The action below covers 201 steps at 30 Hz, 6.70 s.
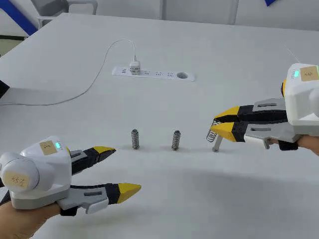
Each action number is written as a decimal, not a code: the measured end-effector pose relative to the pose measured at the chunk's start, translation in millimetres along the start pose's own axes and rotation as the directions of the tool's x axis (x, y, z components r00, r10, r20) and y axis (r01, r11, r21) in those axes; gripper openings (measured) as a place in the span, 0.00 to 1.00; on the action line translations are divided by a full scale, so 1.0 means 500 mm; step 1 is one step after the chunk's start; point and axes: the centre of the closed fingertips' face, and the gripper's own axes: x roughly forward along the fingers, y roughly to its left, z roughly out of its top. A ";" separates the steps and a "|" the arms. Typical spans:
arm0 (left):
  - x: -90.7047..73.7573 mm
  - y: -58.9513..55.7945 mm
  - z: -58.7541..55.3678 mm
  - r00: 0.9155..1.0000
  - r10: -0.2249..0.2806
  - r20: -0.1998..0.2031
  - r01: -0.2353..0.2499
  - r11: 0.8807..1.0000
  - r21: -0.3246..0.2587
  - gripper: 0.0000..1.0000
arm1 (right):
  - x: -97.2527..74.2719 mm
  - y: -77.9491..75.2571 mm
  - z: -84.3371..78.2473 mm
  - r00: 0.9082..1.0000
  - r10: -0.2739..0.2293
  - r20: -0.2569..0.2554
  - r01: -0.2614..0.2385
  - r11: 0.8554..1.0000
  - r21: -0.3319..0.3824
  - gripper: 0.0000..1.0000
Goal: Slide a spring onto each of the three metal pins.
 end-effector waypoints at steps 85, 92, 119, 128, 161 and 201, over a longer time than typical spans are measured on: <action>-0.004 0.012 -0.010 1.000 0.008 -0.025 -0.008 1.000 -0.004 0.59 | 0.062 -0.093 -0.146 0.986 -0.120 -0.119 0.132 0.986 0.097 0.11; -0.004 0.012 -0.010 1.000 0.009 -0.026 -0.009 1.000 -0.006 0.60 | 0.070 -0.089 -0.159 0.984 -0.114 -0.134 0.129 0.986 0.106 0.11; -0.003 0.019 -0.011 1.000 0.014 -0.023 -0.015 1.000 -0.008 0.61 | 0.088 -0.072 -0.188 0.982 -0.090 -0.166 0.109 0.988 0.108 0.12; -0.002 0.019 -0.010 1.000 0.017 -0.023 -0.017 1.000 -0.006 0.62 | 0.086 -0.074 -0.188 0.983 -0.096 -0.160 0.115 0.987 0.114 0.15; -0.006 0.030 -0.004 0.999 0.035 -0.022 -0.035 0.999 -0.003 0.67 | 0.032 -0.033 -0.161 0.996 -0.065 -0.059 0.073 0.988 0.136 0.32; -0.006 0.034 -0.011 0.999 0.031 -0.034 -0.031 1.000 0.000 0.67 | -0.013 0.018 -0.183 0.999 -0.041 -0.023 0.044 0.992 0.116 0.62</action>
